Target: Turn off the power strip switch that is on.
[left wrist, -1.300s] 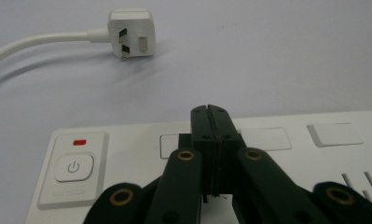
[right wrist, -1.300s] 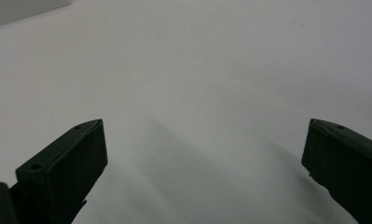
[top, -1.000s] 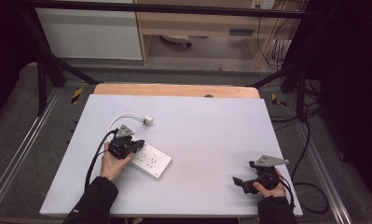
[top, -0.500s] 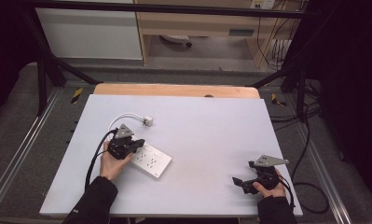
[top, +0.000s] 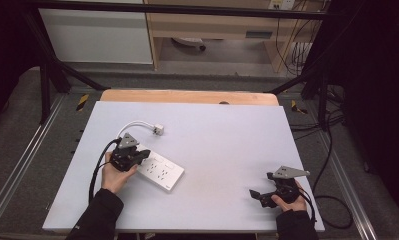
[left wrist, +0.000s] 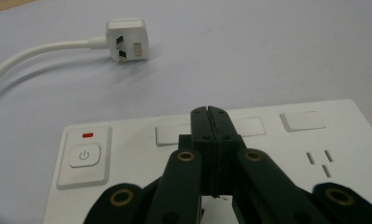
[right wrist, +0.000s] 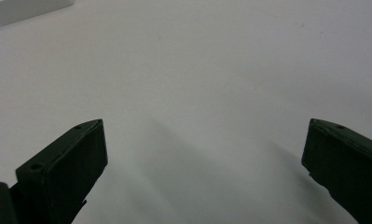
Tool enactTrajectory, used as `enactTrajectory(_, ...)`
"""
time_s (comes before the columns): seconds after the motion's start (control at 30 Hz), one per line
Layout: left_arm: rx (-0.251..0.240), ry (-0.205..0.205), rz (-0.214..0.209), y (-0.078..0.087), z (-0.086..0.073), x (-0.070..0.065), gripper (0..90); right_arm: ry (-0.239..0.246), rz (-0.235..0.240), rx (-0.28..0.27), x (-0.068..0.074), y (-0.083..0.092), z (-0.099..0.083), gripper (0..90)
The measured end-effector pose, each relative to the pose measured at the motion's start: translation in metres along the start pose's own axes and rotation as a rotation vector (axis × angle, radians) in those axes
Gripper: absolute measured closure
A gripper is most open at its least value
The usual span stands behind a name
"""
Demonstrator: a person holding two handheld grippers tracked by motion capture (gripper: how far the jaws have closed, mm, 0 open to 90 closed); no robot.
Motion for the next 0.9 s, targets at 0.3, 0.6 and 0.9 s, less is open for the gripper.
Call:
enactTrajectory(0.3, -0.002, 0.0, -0.008, 0.012, -0.001, 0.002, 81.3, -0.005, -0.005, 0.004, 0.0, 0.0, 0.0, 0.7)
enactTrajectory(0.6, 0.017, -0.027, -0.001, 0.018, -0.001, -0.003, 52.3, -0.001, -0.007, 0.001, 0.0, 0.0, 0.0, 0.7)
enactTrajectory(0.9, 0.04, -0.039, 0.031, 0.031, -0.011, 0.001, 23.1, -0.001, -0.007, -0.001, 0.0, 0.0, 0.0, 0.6)
Point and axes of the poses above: each handheld gripper's, and its own axes: y roughly backward along the jaws, z roughly out of its top, x roughly to its left, the point moved 4 cm from there along -y, roughly forward along the jaws, and after that the axes turned 3 degrees about z, right-handed, at the moved point
